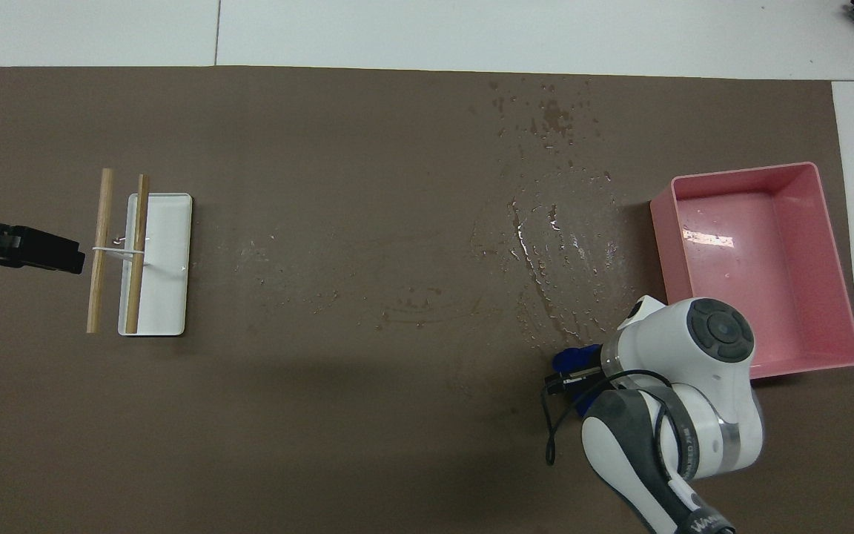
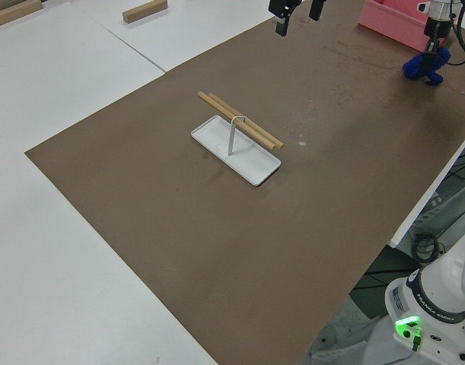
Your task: Wipe water with towel using both arms
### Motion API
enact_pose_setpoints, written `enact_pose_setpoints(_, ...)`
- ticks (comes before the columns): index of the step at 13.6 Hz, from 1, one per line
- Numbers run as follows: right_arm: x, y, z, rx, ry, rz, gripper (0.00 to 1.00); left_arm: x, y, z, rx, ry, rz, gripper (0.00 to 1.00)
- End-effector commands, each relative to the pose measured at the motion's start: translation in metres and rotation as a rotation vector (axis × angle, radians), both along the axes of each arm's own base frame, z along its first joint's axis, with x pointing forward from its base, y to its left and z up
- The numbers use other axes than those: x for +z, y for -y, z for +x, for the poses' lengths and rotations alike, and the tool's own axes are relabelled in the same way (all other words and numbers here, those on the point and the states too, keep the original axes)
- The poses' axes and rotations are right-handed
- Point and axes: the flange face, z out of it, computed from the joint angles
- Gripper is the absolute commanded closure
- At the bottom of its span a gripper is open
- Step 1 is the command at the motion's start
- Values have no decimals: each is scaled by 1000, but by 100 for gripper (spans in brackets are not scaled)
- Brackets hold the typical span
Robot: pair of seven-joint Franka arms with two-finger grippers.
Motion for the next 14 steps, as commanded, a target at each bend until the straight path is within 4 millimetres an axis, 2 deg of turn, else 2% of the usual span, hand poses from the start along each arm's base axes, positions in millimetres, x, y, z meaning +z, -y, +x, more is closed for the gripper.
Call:
enact_pose_setpoints(1, -7, -13, 40, -28, 32, 35, 100, 0, -2, -8, 2, 5, -13, 0)
enact_pose_setpoints(7, -1, -42, 102, -20, 112, 75, 100, 0, -2, -8, 2, 5, -13, 0)
enact_pose_setpoints(12, -21, -58, 176, -21, 156, 103, 100, 0, -2, -8, 2, 5, -13, 0)
enact_pose_setpoints(14, -9, -61, 202, -5, 190, 104, 100, 0, -2, -8, 2, 5, -13, 0)
